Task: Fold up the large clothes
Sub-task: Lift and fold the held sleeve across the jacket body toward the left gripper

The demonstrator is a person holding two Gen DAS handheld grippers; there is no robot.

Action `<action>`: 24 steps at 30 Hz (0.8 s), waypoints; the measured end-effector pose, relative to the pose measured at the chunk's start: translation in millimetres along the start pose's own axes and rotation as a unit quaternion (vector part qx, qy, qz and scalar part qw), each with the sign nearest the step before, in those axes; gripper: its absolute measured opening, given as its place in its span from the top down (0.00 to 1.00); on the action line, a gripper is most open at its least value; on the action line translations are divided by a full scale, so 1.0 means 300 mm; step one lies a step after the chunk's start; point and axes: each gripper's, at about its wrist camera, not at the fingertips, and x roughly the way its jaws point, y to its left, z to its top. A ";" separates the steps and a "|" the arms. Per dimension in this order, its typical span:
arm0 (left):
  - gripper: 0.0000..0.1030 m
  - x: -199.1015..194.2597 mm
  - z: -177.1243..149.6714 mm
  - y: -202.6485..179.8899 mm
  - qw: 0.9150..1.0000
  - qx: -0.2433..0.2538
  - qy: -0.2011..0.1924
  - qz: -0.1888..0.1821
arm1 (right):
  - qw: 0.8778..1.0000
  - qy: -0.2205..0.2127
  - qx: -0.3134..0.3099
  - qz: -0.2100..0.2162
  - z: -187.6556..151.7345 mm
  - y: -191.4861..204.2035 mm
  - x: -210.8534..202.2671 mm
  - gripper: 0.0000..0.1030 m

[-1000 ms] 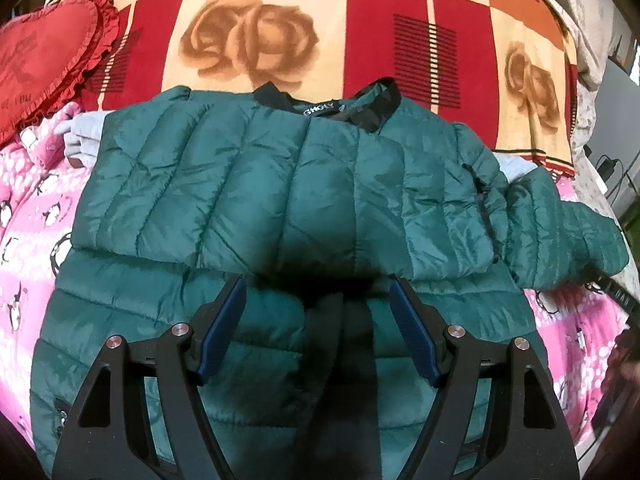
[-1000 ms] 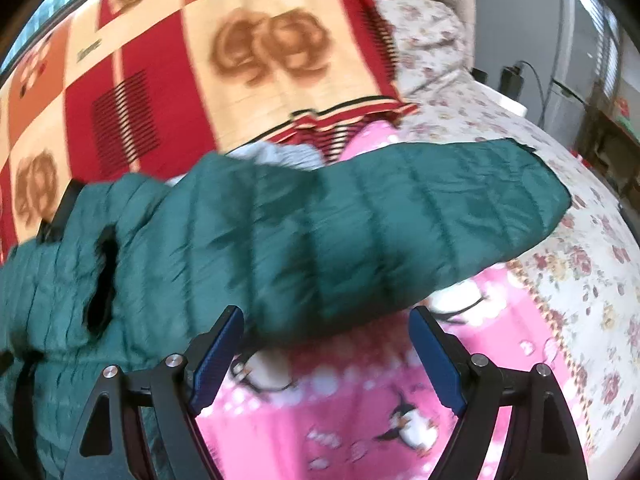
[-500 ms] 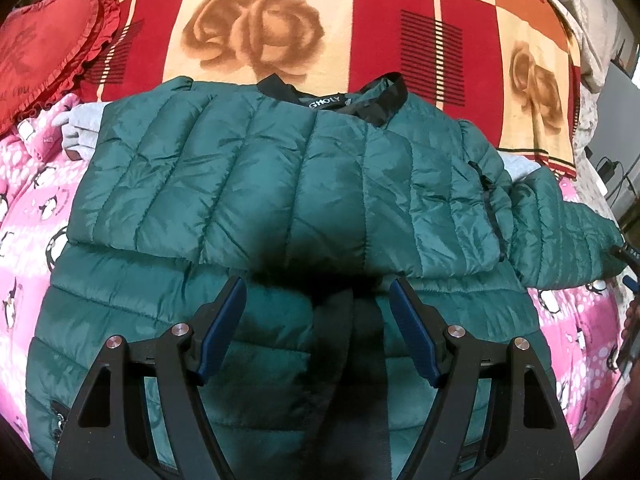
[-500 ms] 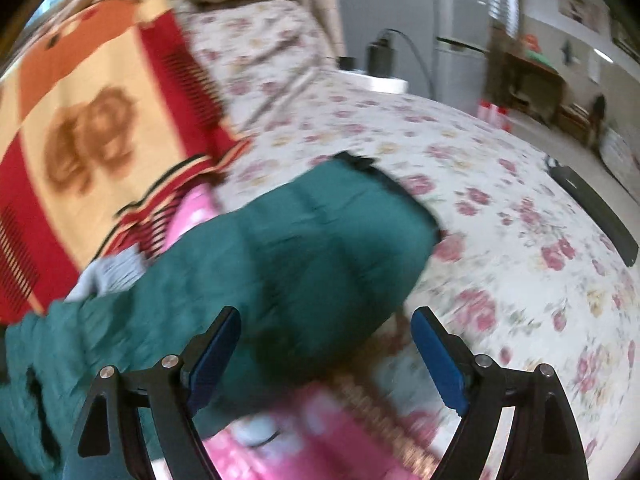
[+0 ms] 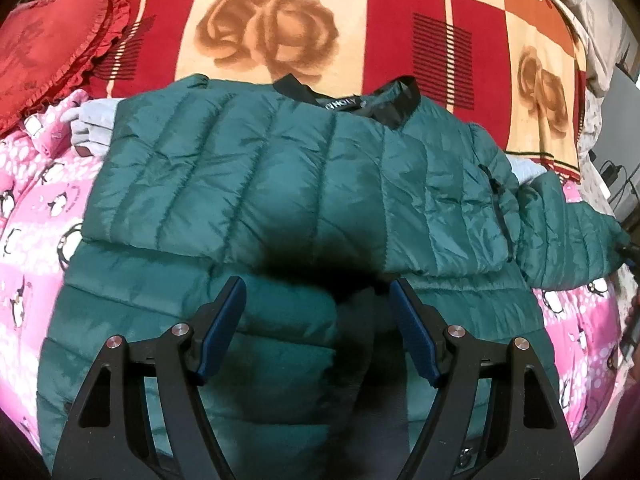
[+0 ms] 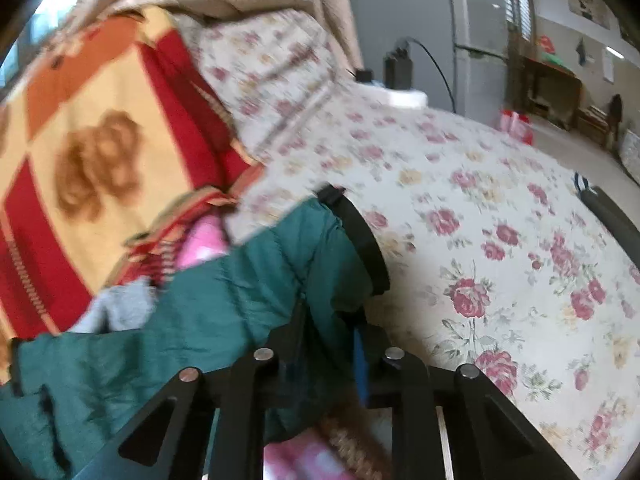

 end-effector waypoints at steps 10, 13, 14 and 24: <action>0.27 -0.097 0.037 0.115 0.999 -0.028 -0.022 0.003 | 0.975 -0.009 -0.113 0.194 -0.013 0.446 -0.322 0.86; 0.28 -0.126 0.037 0.163 0.999 -0.041 -0.030 0.004 | 0.956 0.005 -0.163 0.245 -0.093 0.641 -0.371 0.87; 0.27 -0.133 0.036 0.185 0.998 -0.048 -0.031 0.005 | 0.949 0.012 -0.180 0.260 -0.127 0.708 -0.382 0.87; 0.28 -0.131 0.016 0.308 0.996 -0.089 -0.027 0.008 | 0.886 0.112 -0.267 0.363 -0.546 1.233 -0.320 0.87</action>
